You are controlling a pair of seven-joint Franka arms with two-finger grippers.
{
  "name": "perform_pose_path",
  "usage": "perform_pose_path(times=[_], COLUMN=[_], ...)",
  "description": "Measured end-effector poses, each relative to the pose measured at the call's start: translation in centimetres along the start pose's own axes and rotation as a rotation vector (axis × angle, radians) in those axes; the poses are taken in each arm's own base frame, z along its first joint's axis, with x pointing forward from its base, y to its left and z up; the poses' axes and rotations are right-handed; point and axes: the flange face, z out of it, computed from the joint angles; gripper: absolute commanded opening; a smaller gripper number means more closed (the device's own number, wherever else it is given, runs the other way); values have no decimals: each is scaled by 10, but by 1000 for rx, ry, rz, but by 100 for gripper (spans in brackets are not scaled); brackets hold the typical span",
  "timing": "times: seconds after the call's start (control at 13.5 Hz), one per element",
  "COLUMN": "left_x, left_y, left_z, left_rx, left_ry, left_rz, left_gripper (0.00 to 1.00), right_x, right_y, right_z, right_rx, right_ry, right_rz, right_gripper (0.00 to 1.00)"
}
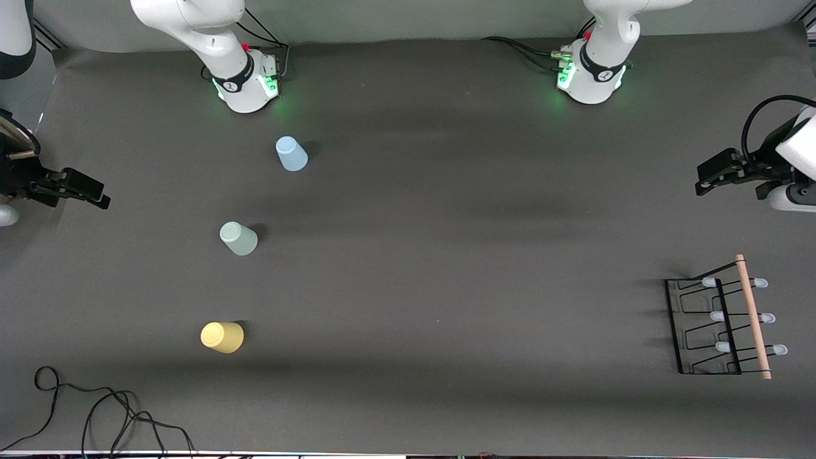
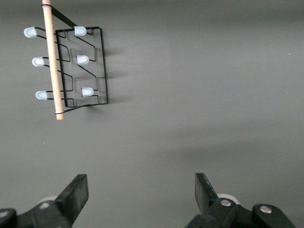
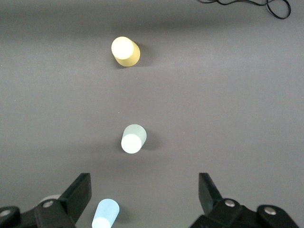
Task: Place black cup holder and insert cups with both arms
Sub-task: 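Move the left gripper down toward the black wire rack's wooden handle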
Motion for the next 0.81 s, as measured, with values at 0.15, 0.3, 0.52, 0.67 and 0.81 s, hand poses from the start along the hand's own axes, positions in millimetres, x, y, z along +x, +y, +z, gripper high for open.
perform_pose_path(times=[0.15, 0.3, 0.52, 0.67, 0.81], left_x=[0, 0, 0, 1, 3], left_y=[-1, -1, -1, -1, -1], left_z=[1, 1, 1, 2, 5], left_rx=[5, 6, 5, 5, 4], left_ry=[-1, -1, -1, -1, -6], left_rz=[0, 0, -1, -1, -2], left_gripper=[100, 100, 100, 100, 100], right_x=[0, 0, 0, 0, 0], right_y=[0, 0, 0, 0, 0], right_z=[0, 0, 0, 0, 0], right_rx=[0, 0, 0, 0, 0], right_ry=[0, 0, 0, 0, 0], right_rz=[0, 0, 0, 0, 0], right_gripper=[100, 100, 100, 100, 100])
